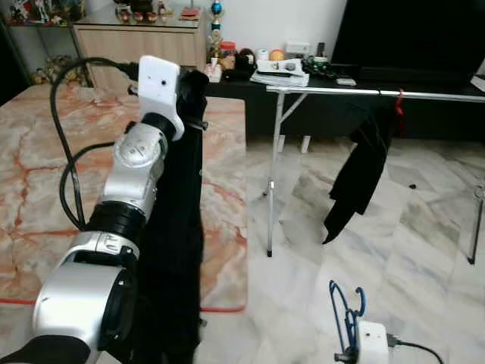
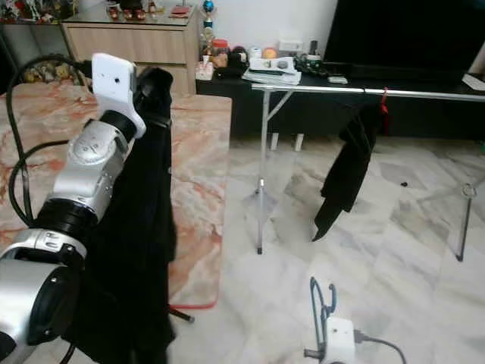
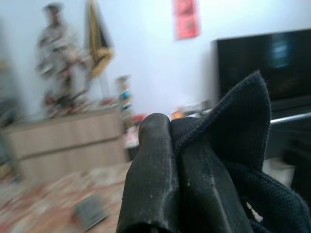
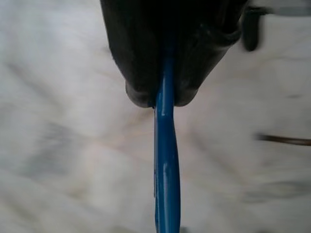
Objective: Hang hanger
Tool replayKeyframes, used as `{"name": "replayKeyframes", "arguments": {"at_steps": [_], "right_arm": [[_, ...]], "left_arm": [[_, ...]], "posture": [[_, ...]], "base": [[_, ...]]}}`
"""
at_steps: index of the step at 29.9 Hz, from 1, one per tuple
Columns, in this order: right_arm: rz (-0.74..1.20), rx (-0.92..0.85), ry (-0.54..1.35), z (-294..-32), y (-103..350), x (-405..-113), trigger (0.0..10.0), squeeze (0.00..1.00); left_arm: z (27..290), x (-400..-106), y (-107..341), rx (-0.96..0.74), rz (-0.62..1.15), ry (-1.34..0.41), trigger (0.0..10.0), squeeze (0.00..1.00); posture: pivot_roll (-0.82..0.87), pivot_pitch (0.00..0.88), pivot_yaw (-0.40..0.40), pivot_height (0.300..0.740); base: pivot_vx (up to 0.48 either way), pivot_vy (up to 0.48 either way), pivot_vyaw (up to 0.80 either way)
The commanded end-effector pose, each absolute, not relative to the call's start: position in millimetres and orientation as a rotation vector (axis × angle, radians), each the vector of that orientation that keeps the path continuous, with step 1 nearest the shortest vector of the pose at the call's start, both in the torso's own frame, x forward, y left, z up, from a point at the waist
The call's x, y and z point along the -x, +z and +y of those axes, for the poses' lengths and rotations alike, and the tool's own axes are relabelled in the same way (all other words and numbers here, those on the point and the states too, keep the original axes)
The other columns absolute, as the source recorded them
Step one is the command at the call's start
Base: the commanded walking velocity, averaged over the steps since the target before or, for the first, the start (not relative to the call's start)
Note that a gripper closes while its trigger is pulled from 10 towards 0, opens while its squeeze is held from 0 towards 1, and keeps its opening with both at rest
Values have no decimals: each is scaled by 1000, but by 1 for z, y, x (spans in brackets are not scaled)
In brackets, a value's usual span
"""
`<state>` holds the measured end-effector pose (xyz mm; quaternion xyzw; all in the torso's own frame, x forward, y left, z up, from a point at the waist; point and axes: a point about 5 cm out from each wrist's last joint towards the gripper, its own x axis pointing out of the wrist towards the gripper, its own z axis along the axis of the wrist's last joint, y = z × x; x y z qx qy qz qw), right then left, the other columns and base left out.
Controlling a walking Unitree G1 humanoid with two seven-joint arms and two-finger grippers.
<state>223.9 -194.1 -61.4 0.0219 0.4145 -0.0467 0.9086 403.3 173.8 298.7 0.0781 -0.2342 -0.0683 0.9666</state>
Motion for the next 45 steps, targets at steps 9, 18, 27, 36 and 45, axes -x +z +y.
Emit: {"name": "replayKeyframes", "arguments": {"at_steps": [9, 18, 27, 36, 45], "right_arm": [[870, -22, -109, -204, -63, -220, 10000, 0], [882, -9, -98, -204, -64, -217, 10000, 0], [889, 6, -82, -205, -65, -215, 10000, 0], [890, 6, -82, -205, -65, -215, 10000, 0], [897, 8, -82, -205, -67, -212, 10000, 0]], "left_arm": [[145, -384, 238, -133, -389, -303, 10000, 0], [154, -345, 169, -110, -195, -324, 10000, 0], [163, -322, 144, -81, -89, -264, 10000, 0], [170, -318, 144, -79, -76, -225, 10000, 0], [198, -292, 138, -130, -48, -137, 10000, 1000]], "posture": [[73, 27, -23, 740], [74, 22, -17, 740], [68, 13, -11, 740], [64, 10, -7, 740], [64, 0, 7, 740]], "base": [[186, 0, 0], [0, 0, 0], [0, 0, 0], [0, 0, 0], [0, 0, 0]]}}
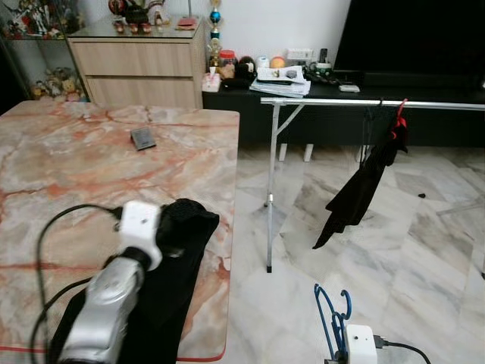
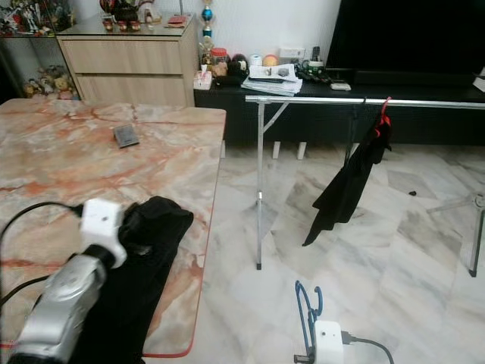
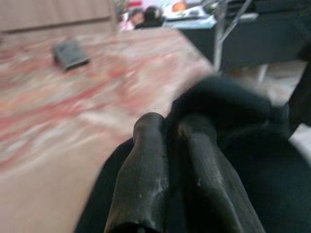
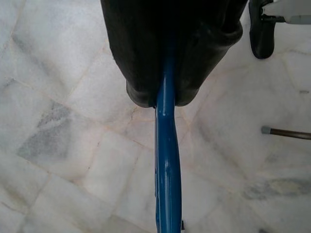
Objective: Hang hanger
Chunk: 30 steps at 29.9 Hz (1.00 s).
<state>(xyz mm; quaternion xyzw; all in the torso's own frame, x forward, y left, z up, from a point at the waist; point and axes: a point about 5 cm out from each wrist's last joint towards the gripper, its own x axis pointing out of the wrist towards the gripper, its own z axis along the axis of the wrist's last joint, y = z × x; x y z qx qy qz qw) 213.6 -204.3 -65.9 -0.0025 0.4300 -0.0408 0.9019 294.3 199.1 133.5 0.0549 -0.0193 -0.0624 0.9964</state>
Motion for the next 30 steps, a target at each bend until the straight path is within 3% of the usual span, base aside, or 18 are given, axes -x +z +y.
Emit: {"name": "replayKeyframes", "arguments": {"at_steps": [1, 13, 14, 15, 20, 30], "right_arm": [[897, 8, -81, -205, -67, -212, 10000, 0], [893, 14, -80, -206, -65, -215, 10000, 0], [893, 15, -80, -206, -65, -215, 10000, 0], [893, 16, -80, -206, -65, -215, 10000, 0], [893, 17, -77, -206, -65, -215, 10000, 0], [891, 14, -80, -206, -64, -216, 10000, 0]], "left_arm": [[198, -290, 137, -138, -45, -139, 10000, 1000], [202, -279, 148, -128, -120, -75, 10000, 1000], [202, -279, 150, -127, -128, -70, 10000, 835], [201, -279, 152, -126, -139, -66, 10000, 0], [197, -281, 153, -145, -141, -56, 10000, 0], [195, -283, 153, -145, -140, -31, 10000, 0]], "posture": [[64, 0, 7, 740], [76, 24, -2, 740], [78, 25, -3, 740], [78, 25, -3, 740], [75, 27, -2, 740], [74, 36, -2, 740]], "base": [[0, 0, 0], [0, 0, 0], [0, 0, 0], [0, 0, 0], [0, 0, 0], [0, -444, 0]]}}
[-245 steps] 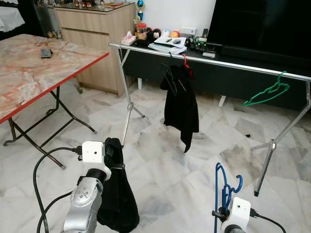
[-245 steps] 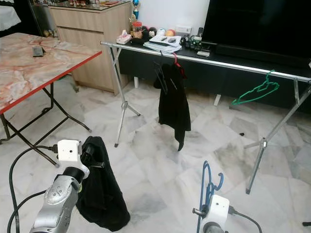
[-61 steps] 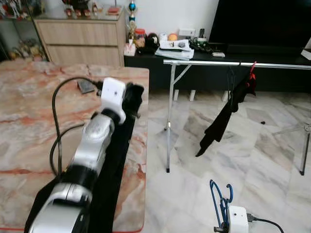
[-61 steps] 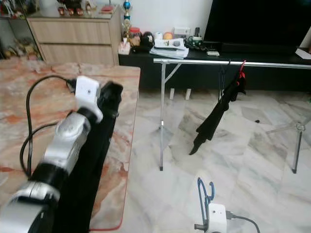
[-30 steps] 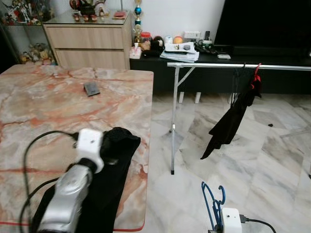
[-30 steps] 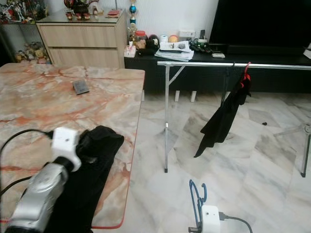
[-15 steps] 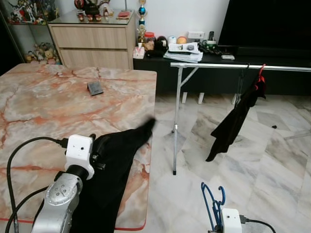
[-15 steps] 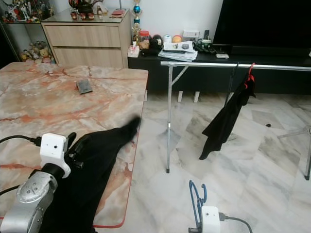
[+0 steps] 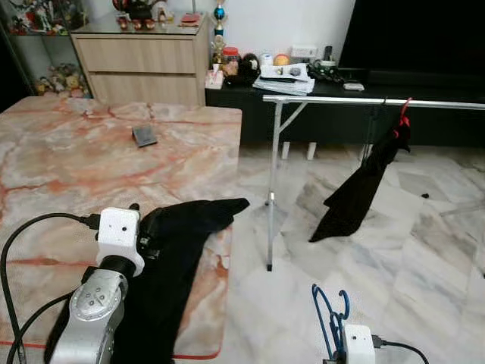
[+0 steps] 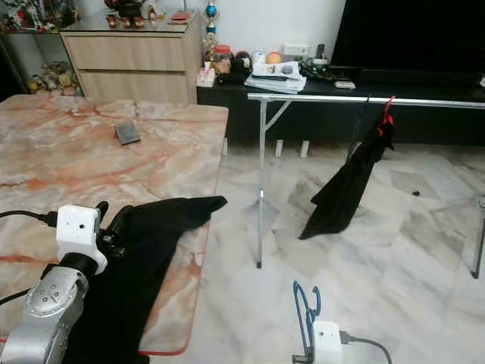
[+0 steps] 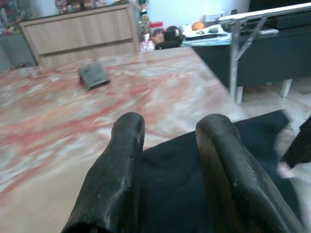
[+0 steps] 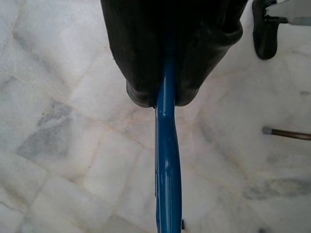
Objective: Hang hanger
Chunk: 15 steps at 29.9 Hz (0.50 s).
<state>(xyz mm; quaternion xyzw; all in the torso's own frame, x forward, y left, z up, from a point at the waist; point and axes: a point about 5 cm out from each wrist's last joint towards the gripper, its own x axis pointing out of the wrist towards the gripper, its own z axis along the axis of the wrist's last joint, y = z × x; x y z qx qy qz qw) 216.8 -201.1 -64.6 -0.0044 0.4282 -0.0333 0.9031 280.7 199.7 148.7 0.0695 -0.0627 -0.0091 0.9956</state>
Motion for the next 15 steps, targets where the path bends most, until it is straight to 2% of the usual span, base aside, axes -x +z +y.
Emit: {"name": "replayKeyframes", "arguments": {"at_steps": [1, 15], "right_arm": [[892, 14, -79, -206, -64, -216, 10000, 0], [890, 15, -80, -206, -64, -217, 10000, 0]], "left_arm": [[195, -283, 153, -146, -140, -28, 10000, 0], [195, -285, 156, -147, -152, -15, 10000, 0]], "posture": [[74, 36, -2, 740], [74, 44, -5, 740]], "base": [[0, -480, 0], [0, -480, 0]]}}
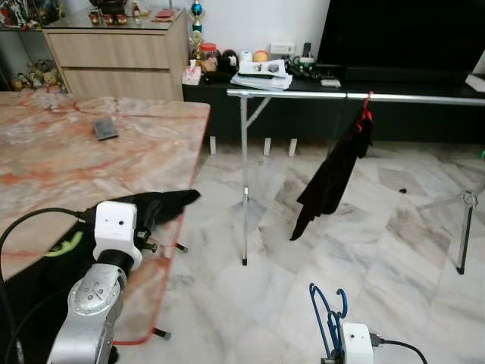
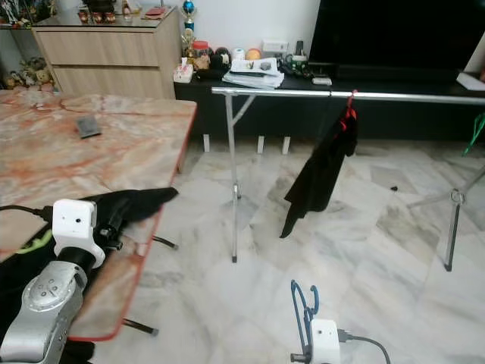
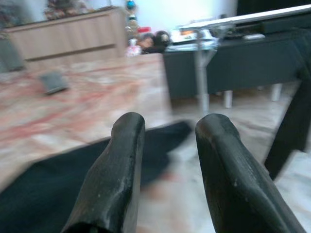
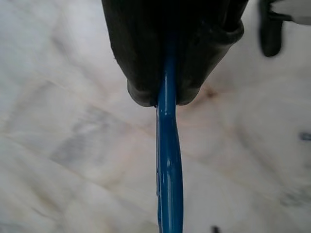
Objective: Hang hanger
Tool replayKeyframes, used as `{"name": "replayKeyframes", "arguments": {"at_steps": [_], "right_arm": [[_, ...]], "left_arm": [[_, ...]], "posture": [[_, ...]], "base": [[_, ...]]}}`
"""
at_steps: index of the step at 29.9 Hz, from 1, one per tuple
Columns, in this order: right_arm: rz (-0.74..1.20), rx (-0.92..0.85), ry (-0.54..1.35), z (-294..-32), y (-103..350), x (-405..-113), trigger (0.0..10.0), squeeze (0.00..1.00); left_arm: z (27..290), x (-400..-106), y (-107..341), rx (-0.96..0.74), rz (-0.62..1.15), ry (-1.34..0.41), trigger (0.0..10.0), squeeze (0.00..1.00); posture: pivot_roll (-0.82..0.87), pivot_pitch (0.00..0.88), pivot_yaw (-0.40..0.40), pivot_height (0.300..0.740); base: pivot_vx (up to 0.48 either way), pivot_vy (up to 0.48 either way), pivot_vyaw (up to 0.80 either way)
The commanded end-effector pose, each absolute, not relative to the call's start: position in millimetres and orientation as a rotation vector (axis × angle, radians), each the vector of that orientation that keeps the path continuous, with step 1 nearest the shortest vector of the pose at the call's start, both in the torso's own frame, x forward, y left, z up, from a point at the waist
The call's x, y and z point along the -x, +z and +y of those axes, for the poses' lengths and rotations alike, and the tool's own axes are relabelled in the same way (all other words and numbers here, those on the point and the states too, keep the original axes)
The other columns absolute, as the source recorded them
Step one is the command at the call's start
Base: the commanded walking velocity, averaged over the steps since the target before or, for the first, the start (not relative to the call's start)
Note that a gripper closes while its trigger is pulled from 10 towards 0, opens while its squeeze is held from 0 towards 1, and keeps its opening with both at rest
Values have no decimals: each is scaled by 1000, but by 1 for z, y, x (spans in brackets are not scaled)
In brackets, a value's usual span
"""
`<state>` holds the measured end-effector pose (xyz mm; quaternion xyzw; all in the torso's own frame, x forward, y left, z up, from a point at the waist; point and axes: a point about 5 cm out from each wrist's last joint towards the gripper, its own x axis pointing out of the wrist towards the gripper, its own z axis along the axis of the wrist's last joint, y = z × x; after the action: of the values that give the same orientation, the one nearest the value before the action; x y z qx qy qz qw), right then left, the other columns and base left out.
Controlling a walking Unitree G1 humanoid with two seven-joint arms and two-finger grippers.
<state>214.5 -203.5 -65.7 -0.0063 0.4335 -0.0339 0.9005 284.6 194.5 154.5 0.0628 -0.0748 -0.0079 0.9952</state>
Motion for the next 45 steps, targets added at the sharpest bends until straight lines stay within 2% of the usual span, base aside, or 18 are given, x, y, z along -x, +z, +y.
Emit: {"name": "replayKeyframes", "arguments": {"at_steps": [1, 12, 18, 24, 28, 35, 41, 45], "right_arm": [[890, 15, -80, -206, -64, -217, 10000, 0], [888, 16, -81, -206, -64, -217, 10000, 0], [887, 11, -83, -205, -64, -217, 10000, 0], [886, 8, -89, -205, -64, -217, 10000, 0], [888, 9, -88, -204, -64, -217, 10000, 0], [887, 9, -90, -204, -64, -217, 10000, 0], [887, 10, -91, -204, -64, -217, 10000, 0], [886, 10, -92, -204, -64, -217, 10000, 0]], "left_arm": [[195, -285, 156, -147, -152, -16, 10000, 0], [192, -285, 155, -154, -148, -40, 10000, 0], [187, -282, 98, -198, 81, -169, 10000, 0], [194, -273, 52, -170, 265, -163, 10000, 0], [203, -251, -1, -160, 488, -133, 10000, 0], [215, -220, -46, -175, 710, -86, 10000, 0], [233, -183, -71, -193, 897, 4, 10000, 0], [235, -171, -78, -169, 947, 40, 10000, 0]], "posture": [[74, 44, -5, 740], [76, 49, -5, 740], [71, 47, -2, 740], [72, 48, -3, 740], [68, 46, -3, 740], [63, 44, -4, 740], [62, 41, -4, 740], [60, 38, -3, 740]], "base": [[0, -480, 0], [0, -480, 0], [0, -90, 0], [0, 0, 0], [0, 0, 0], [0, 0, 0], [0, 0, 0], [0, 0, 0]]}}
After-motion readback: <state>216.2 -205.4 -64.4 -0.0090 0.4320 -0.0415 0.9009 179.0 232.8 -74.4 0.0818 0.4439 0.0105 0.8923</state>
